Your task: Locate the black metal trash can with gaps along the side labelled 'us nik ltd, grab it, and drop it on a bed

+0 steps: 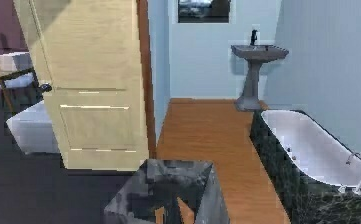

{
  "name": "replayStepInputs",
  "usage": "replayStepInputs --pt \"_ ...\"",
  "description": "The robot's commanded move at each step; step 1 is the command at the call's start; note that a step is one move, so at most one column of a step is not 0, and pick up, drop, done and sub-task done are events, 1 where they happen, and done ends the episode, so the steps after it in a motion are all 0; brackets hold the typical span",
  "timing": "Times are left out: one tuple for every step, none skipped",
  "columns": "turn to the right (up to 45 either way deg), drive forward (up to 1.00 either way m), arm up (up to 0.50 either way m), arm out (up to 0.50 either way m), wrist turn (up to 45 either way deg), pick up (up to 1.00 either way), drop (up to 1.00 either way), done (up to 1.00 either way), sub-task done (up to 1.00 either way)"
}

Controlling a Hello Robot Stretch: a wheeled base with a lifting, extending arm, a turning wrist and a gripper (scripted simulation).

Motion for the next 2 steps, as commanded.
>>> replayStepInputs --pt "0.0 0.30 0.00 0.00 0.0 0.00 0.00 0.00 0.00" --pt "-45.0 0.00 0.00 0.00 0.0 0.00 0.00 0.00 0.00"
